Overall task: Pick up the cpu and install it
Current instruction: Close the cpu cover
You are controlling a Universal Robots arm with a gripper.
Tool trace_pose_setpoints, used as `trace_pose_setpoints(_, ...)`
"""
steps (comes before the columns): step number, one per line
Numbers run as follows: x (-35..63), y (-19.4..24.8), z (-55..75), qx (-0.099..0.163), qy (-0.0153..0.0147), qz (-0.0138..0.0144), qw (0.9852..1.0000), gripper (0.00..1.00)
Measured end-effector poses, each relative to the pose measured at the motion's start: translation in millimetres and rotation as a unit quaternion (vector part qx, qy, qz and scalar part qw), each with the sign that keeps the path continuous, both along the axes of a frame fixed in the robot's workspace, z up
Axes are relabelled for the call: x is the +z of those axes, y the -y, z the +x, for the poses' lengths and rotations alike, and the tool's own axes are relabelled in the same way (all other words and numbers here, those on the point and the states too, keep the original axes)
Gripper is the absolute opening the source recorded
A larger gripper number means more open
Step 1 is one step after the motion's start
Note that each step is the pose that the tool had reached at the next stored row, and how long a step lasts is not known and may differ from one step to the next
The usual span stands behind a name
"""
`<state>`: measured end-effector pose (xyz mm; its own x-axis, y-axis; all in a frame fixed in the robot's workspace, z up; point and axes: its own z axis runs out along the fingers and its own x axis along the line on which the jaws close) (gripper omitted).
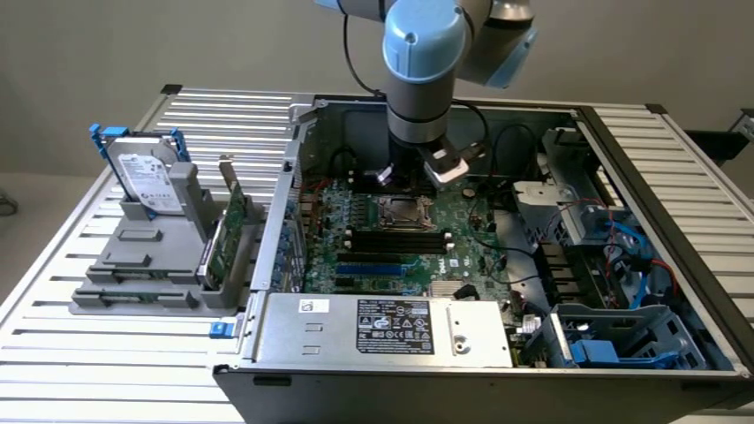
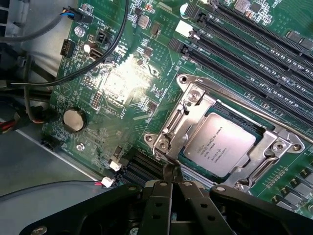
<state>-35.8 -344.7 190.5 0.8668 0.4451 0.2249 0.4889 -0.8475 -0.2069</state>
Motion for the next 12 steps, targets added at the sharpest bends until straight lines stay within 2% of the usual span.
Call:
trace_pose_setpoints(7,0.0,0.0,0.7,0.000,0.0000,0.0003,1.0000,0.11)
trace_pose_setpoints(12,0.1,0.1,1.1,0.000,-0.0001,0.0032,1.0000,0.11)
